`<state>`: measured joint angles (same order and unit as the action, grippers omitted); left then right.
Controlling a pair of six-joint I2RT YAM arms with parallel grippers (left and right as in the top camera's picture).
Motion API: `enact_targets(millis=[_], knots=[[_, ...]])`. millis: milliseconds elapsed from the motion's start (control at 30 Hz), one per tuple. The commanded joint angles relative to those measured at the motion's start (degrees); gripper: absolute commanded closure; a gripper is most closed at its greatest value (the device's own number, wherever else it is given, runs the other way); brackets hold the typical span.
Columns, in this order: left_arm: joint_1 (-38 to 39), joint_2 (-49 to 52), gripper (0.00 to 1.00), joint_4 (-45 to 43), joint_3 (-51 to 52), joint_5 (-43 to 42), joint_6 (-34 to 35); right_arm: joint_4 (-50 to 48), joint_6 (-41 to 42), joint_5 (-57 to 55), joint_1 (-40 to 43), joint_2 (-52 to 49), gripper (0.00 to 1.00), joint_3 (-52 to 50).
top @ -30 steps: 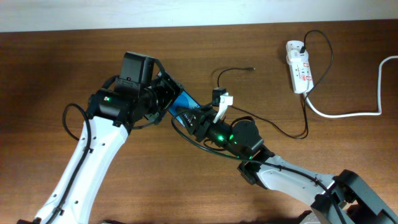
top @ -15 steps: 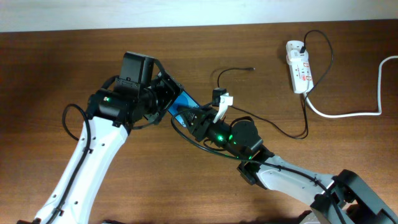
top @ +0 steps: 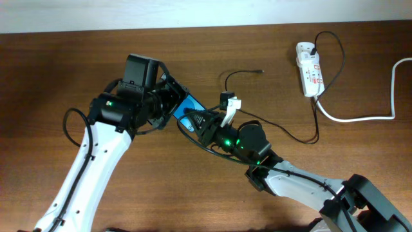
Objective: Plug charger to phone and switch on socket
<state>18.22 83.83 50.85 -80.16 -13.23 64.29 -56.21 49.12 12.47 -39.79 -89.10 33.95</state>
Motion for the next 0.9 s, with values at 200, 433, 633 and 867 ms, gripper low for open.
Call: enact_targets(millis=[200, 433, 633, 867], knots=[[0.11, -1.03, 0.29, -0.39, -1.16, -0.9, -0.09, -3.26, -0.31, 7.69, -1.55, 0.28, 0.96, 1.22], [0.11, -1.03, 0.13, 0.55, -1.16, -0.92, -0.09, -4.94, 1.44, 8.15, -1.44, 0.28, 0.96, 1.22], [0.11, -1.03, 0.03, 0.9, -1.16, -0.92, -0.09, -4.94, 5.86, 8.09, -1.38, 0.28, 0.96, 1.22], [0.11, -1.05, 0.01, 0.83, -1.16, -1.99, -3.56, -2.03, 12.66, 7.89, 0.61, 0.28, 0.96, 1.2]])
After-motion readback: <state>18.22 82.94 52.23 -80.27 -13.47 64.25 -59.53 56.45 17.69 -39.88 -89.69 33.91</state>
